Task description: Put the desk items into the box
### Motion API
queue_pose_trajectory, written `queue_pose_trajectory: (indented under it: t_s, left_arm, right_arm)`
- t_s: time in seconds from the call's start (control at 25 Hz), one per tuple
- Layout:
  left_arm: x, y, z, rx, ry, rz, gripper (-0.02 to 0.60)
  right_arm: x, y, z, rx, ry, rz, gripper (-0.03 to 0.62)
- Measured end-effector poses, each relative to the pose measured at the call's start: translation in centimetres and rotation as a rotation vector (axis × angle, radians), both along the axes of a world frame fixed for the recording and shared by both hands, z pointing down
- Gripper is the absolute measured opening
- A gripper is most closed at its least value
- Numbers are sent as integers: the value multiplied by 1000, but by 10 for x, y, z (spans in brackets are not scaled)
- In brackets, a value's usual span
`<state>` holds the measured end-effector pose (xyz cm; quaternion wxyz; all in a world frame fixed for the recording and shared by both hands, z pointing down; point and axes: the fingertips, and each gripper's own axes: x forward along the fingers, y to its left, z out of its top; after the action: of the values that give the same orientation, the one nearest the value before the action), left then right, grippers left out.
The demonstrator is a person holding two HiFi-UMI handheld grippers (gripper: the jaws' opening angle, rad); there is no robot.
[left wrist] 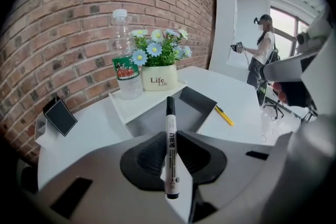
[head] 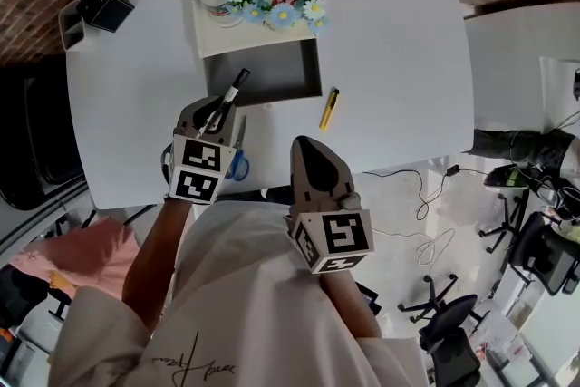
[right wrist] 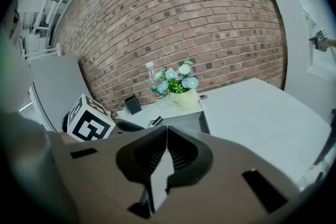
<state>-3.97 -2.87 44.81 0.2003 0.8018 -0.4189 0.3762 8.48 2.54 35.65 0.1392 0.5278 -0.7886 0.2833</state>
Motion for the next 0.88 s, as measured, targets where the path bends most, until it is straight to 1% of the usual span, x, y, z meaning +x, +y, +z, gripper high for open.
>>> queue_pose_trajectory:
  t_s: [0.08, 0.36, 0.64, 0.88]
  left_arm:
    - [7, -2, 1, 3, -10, 18, 69]
    - [21, -11, 4, -23, 24, 11, 69]
    - [30, -22, 7, -21, -5, 34, 69]
    - [39, -31, 13, -13, -47, 85, 69]
  right_arm:
    - [5, -1, 1, -2, -2, 4, 26]
    - [19, -6, 4, -12, -9, 20, 25]
    - [33, -10, 9, -28, -13, 40, 26]
    - [44, -11, 14, -42, -17, 63, 25]
